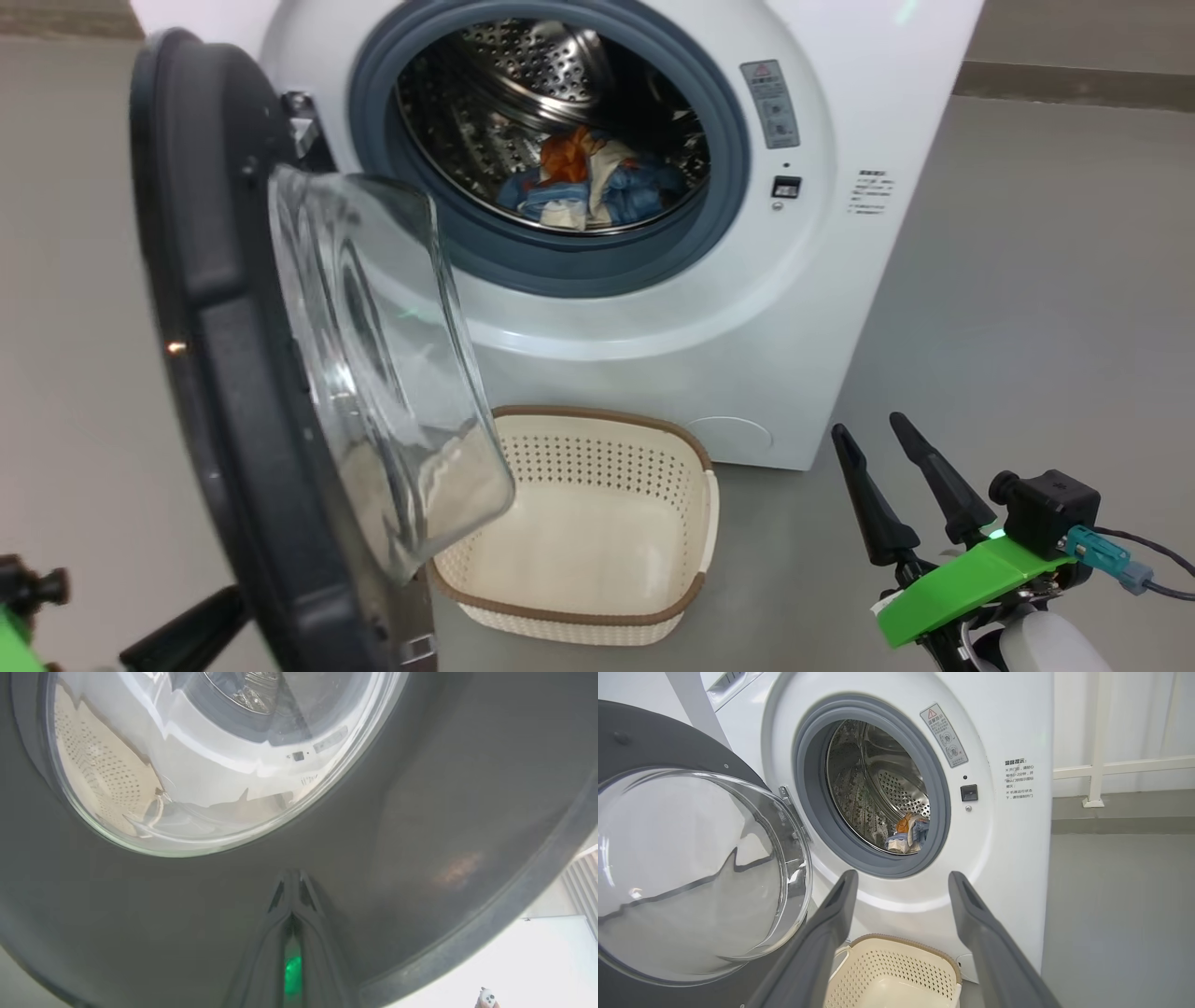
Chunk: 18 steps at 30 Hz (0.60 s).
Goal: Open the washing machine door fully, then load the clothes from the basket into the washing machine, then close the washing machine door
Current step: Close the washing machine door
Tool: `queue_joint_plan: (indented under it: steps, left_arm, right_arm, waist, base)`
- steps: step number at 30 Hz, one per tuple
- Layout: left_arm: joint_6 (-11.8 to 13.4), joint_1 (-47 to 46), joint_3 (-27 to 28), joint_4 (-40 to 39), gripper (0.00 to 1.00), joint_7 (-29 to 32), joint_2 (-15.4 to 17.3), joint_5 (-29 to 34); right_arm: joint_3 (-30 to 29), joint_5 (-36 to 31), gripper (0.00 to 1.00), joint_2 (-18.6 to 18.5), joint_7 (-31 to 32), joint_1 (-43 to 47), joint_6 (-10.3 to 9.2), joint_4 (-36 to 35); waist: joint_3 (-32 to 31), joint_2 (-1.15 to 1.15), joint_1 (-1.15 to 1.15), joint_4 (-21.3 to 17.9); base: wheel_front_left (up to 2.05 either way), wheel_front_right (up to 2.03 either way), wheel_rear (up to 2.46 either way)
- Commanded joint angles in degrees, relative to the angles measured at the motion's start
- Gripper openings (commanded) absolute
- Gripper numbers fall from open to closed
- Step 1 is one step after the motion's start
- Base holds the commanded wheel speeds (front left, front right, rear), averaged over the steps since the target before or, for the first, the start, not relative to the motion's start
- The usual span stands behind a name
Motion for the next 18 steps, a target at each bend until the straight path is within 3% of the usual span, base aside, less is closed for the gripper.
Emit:
queue_joint_plan:
  steps: [1,18]
  left_arm:
    - [-0.3,-1.0,0.5,-2.7,0.0,0.5,0.1,0.0]
    - [-2.3,-3.8,-3.9,0.2,0.0,-5.7,-2.9,1.9]
  right_arm:
    - [1.0,0.4,1.0,0.0,-0.3,-0.5,0.09,-1.3]
    - [1.3,0.7,1.0,-0.2,-0.3,-0.7,0.09,-1.1]
  waist:
    - [-0.5,-0.01,0.0,-1.6]
    - [0.0,-0.01,0.0,-13.3]
  base:
    - [0.0,0.0,0.0]
    - [0.0,0.0,0.0]
